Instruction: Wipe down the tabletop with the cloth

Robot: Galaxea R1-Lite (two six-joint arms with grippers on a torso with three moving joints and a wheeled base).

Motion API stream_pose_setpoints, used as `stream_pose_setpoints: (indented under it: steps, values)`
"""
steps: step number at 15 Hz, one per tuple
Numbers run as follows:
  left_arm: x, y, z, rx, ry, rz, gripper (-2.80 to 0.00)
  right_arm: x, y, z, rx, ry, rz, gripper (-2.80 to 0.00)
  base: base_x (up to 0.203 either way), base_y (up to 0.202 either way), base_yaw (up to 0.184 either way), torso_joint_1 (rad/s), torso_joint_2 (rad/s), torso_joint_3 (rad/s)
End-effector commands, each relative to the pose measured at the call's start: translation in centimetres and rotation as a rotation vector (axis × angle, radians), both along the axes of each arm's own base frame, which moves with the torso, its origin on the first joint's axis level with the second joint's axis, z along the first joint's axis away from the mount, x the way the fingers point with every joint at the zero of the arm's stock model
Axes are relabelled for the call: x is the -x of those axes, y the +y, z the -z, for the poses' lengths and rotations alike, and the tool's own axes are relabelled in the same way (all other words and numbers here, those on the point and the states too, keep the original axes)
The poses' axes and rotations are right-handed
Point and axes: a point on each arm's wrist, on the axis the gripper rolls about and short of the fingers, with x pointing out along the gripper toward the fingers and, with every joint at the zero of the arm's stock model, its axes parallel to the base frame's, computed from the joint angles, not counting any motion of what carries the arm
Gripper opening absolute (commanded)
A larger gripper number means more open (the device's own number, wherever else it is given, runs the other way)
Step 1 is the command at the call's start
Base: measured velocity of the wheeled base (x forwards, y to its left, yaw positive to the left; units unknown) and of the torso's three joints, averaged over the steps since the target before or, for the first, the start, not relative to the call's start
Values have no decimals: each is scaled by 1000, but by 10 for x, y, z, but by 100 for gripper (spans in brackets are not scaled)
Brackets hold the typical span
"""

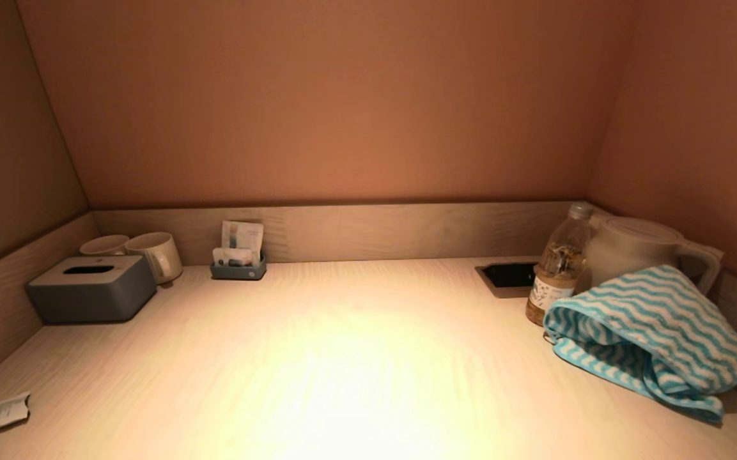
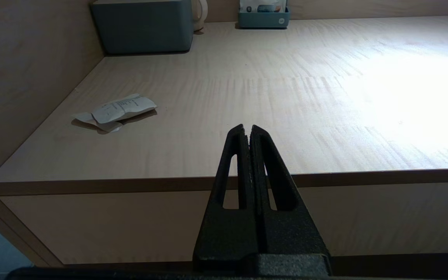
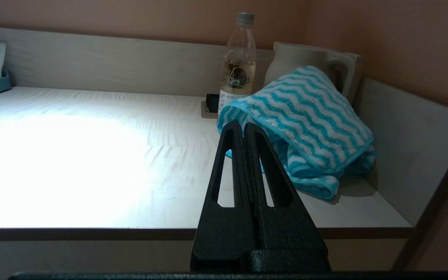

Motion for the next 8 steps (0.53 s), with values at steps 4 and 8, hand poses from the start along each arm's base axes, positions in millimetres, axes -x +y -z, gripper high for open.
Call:
stream_pose_setpoints:
  steps: [4,8]
  values:
    - [0,0,0,1,0,0,-280,-5,0,10,-5,-18,-10,-280,0,0,0,0,0,0]
    - [0,0,0,1,0,0,-280,-6,0,18,-5,55,-15,-280,0,0,0,0,0,0]
